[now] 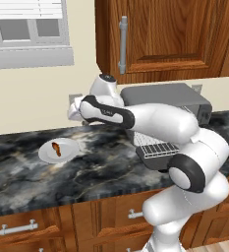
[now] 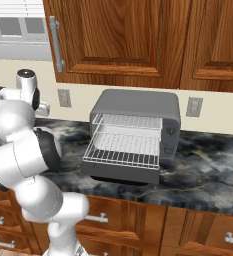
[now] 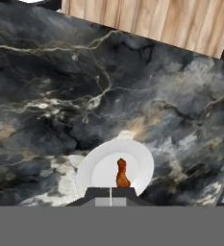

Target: Open the toaster oven door. Place the bread on the top rack in the toaster oven and place the chicken drumstick on the bottom rack.

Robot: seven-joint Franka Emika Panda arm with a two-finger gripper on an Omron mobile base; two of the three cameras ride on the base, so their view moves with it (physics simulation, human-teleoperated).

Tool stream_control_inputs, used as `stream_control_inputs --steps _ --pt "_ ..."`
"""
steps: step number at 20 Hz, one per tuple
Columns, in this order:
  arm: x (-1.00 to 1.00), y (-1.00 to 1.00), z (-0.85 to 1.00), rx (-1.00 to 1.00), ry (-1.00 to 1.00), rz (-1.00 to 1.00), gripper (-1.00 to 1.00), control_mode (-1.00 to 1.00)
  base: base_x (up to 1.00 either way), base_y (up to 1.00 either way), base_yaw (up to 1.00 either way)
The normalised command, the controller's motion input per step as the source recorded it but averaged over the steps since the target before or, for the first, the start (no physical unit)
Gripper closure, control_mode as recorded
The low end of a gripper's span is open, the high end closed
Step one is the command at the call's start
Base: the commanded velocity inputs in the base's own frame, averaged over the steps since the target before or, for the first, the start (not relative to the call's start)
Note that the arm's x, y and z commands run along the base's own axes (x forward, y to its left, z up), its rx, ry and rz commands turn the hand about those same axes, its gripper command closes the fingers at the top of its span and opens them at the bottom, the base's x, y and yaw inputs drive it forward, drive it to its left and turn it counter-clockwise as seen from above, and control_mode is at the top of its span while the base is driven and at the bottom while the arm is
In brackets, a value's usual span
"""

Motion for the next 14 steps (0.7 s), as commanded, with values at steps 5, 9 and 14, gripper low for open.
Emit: stream_control_inputs --steps 5,9,14 --pt "0.04 0.39 -0.06 -0.12 0.0 0.16 -1.0 -1.0 0.0 0.0 0.0" --pt "0.0 0.17 -0.07 -0.06 0.0 0.1 -1.0 -1.0 0.0 0.0 0.0" --pt "0.09 0.22 -0.2 -0.06 0.0 0.06 -1.0 -1.0 0.0 0.0 0.0"
